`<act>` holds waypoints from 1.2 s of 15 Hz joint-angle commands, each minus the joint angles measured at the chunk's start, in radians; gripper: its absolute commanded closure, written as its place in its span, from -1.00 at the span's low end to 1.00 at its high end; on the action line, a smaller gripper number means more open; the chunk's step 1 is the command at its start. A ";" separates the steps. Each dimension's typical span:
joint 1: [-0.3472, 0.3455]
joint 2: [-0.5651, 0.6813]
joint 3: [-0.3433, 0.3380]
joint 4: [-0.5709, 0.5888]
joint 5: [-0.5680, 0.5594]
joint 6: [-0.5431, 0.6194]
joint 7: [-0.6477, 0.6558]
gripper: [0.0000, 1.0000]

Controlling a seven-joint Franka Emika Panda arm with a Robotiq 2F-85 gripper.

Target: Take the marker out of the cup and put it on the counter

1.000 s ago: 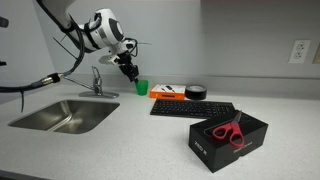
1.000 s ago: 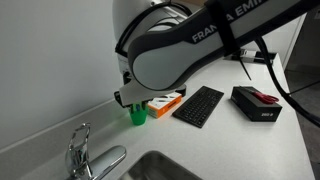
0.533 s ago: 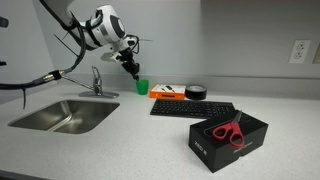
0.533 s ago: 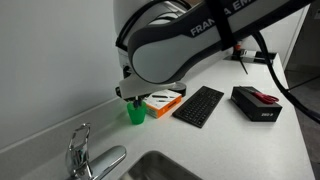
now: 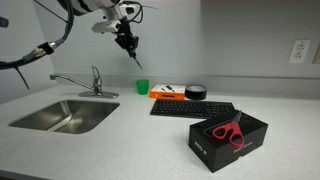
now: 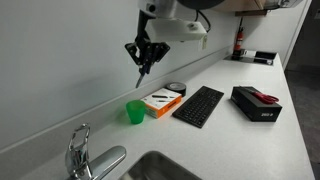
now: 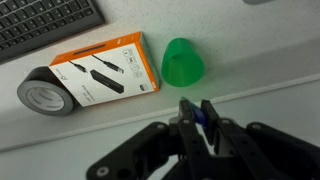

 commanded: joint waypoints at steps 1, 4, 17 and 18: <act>-0.066 -0.122 0.054 -0.136 0.120 -0.060 -0.248 0.93; -0.080 -0.079 0.032 -0.140 0.015 -0.133 -0.270 0.93; -0.044 0.135 0.000 -0.098 -0.184 -0.037 -0.114 0.04; -0.046 0.129 0.003 -0.098 -0.172 -0.035 -0.123 -0.10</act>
